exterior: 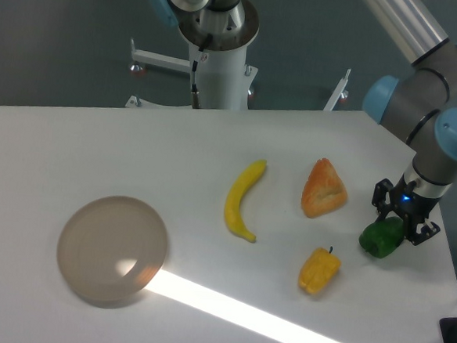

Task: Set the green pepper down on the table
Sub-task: 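Carry the green pepper away from the yellow pepper and set it down, then open the gripper to release the green pepper on the table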

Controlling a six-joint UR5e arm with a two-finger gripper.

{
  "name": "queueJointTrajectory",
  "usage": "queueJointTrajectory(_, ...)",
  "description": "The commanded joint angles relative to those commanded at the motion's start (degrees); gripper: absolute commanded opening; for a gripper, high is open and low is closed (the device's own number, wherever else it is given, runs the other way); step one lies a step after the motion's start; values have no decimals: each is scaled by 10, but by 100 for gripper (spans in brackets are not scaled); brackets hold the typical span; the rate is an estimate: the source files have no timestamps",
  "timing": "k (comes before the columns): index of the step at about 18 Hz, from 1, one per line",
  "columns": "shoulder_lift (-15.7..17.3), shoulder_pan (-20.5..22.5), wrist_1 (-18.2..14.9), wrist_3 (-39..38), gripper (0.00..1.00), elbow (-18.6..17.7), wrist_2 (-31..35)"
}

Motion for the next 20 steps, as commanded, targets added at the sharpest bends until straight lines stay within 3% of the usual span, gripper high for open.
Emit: queueJointTrajectory(20, -5, -3, 1, 2, 36, -8, -7)
